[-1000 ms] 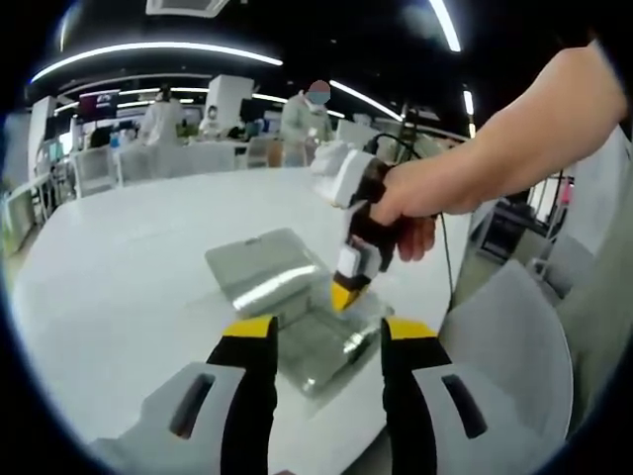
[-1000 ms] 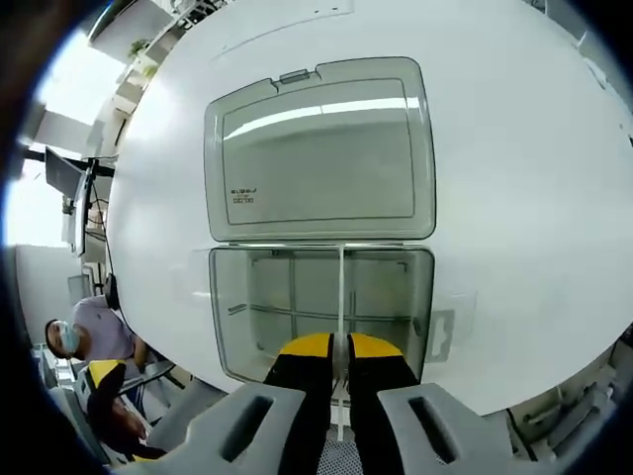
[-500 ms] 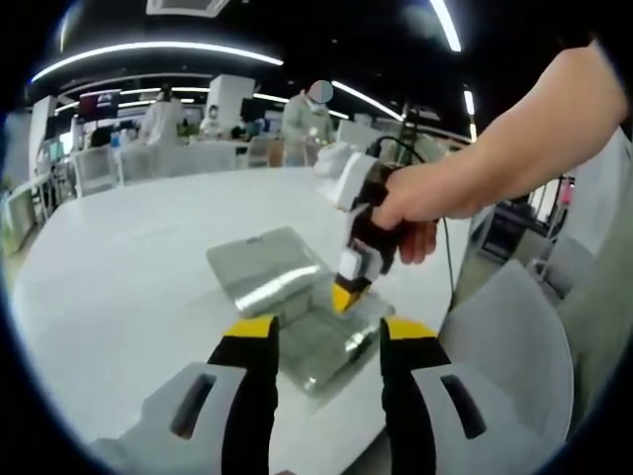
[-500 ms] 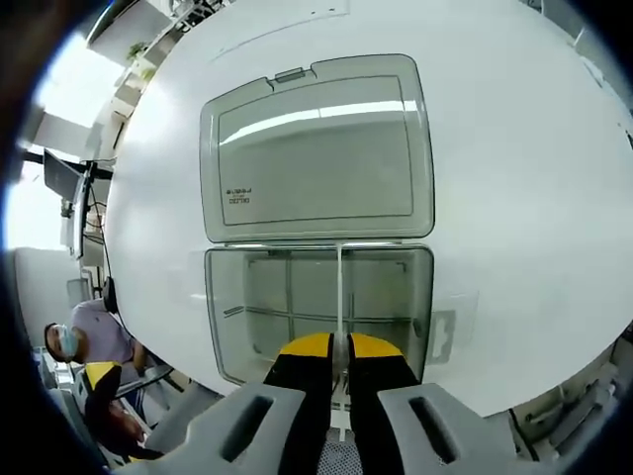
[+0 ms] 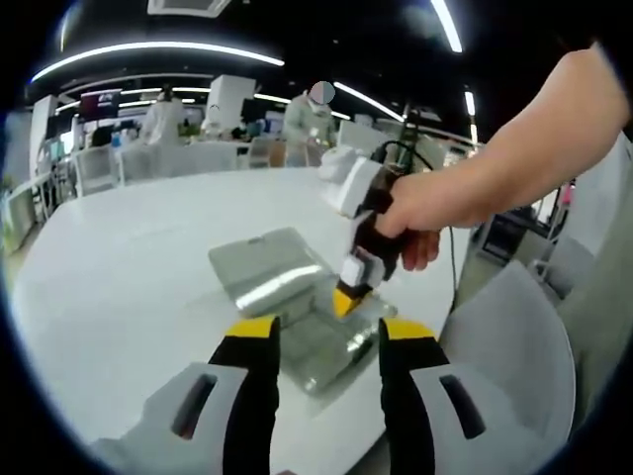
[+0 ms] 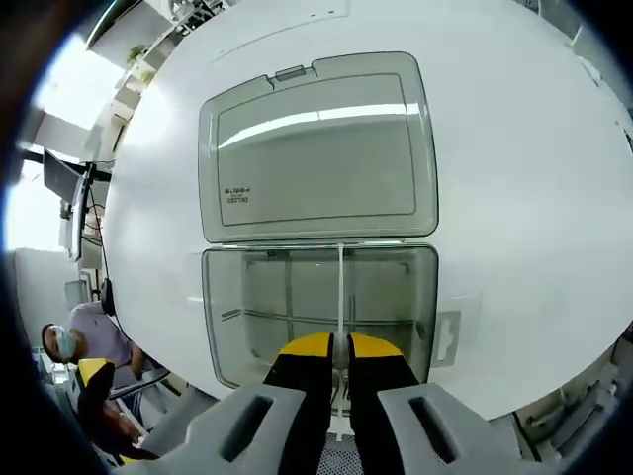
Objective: Insert the divider into the dual guide fixture by aligning both edges with the guide slots and pushing it downward to the bottom, including one-sided entry, uneven engagement, binding, and posture correction.
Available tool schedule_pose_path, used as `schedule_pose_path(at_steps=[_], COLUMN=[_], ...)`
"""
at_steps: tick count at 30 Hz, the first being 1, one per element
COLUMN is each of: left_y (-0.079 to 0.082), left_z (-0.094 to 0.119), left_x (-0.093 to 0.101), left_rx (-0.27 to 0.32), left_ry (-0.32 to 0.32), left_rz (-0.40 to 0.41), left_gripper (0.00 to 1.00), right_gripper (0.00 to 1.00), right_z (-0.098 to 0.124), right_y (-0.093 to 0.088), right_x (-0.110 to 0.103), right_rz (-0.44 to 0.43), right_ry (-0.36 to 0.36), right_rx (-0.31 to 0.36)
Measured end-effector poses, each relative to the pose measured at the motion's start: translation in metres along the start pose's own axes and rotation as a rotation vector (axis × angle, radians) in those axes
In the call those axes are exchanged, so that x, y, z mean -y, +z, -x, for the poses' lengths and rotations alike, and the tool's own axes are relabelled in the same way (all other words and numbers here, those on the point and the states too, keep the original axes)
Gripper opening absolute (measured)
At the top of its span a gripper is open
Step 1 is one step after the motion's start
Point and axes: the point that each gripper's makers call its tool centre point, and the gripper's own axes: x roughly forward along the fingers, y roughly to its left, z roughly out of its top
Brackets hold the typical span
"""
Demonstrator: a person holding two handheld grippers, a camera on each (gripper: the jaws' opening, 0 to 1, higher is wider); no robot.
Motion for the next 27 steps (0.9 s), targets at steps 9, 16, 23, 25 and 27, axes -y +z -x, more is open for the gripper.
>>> schedule_pose_path(at_steps=[9,16,23,25,27], left_y=[-0.0024,-0.0025,-0.0003,0.0005,0.0008], left_z=[-0.0005,-0.0013,-0.0005,-0.0001,0.0004], left_x=[-0.0038,-0.0042,-0.0027,-0.0021,-0.0016], left_rx=[-0.002,-0.003,0.000,0.001,0.002], left_ry=[0.003,0.003,0.002,0.002,0.002], left_rz=[0.003,0.002,0.001,0.001,0.001], left_gripper=[0.37,0.36,0.36,0.36,0.36], right_gripper=[0.00,0.00,0.00,0.00,0.00], right_z=[-0.0020,-0.0036,0.0002,0.0005,0.0014], right_y=[0.0008,0.0067,0.0070,0.0074,0.0068], right_x=[0.0014,0.0025,0.0035,0.0023,0.0027], right_rz=[0.041,0.075,0.073,0.077,0.074], right_ry=[-0.006,-0.028,-0.040,-0.039,-0.041], right_rx=[0.003,-0.008,-0.017,-0.017,-0.015])
